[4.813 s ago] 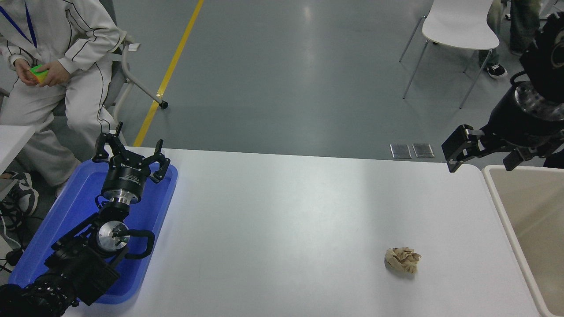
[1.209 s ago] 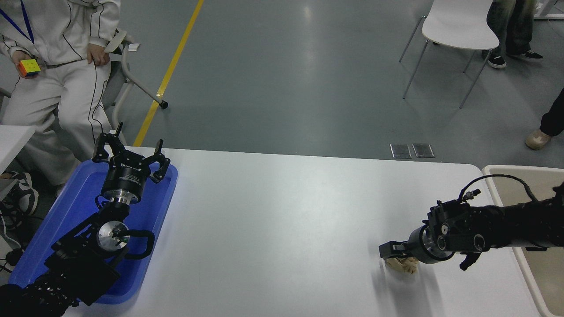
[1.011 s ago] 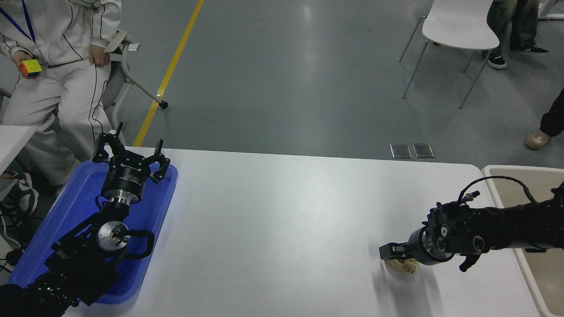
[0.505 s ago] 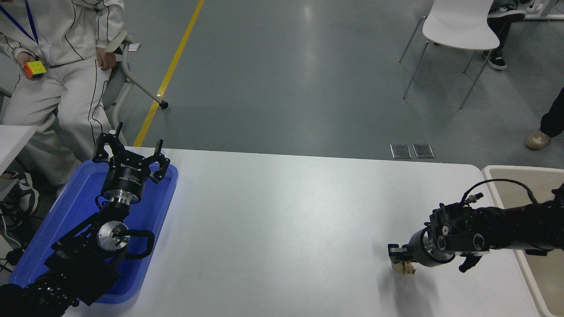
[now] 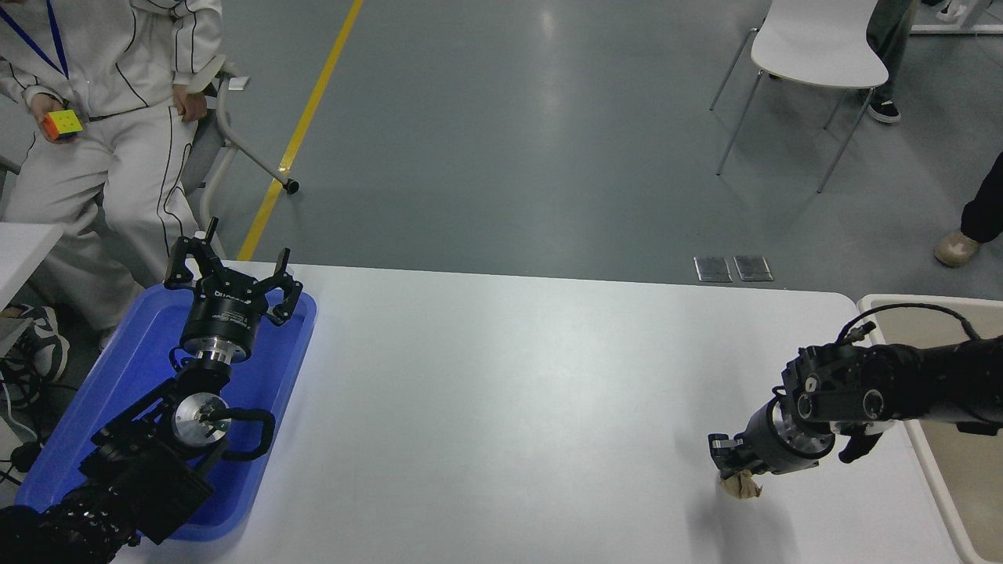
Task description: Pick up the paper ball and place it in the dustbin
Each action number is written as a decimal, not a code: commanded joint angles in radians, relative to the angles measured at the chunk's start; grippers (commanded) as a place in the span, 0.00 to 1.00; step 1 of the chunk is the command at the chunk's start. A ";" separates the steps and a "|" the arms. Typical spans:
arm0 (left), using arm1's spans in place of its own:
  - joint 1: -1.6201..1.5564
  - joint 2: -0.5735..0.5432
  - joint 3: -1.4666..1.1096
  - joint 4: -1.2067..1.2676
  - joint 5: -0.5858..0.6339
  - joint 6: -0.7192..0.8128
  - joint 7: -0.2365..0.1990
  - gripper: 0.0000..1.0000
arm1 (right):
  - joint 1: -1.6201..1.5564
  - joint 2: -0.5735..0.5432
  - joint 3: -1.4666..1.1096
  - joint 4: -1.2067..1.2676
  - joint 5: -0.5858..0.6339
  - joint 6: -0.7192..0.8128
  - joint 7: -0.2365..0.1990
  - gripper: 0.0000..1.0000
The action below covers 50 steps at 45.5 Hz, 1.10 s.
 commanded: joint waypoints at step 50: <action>0.000 0.000 0.000 -0.001 0.000 0.000 0.000 1.00 | 0.805 -0.301 -0.141 0.208 0.037 0.338 0.003 0.00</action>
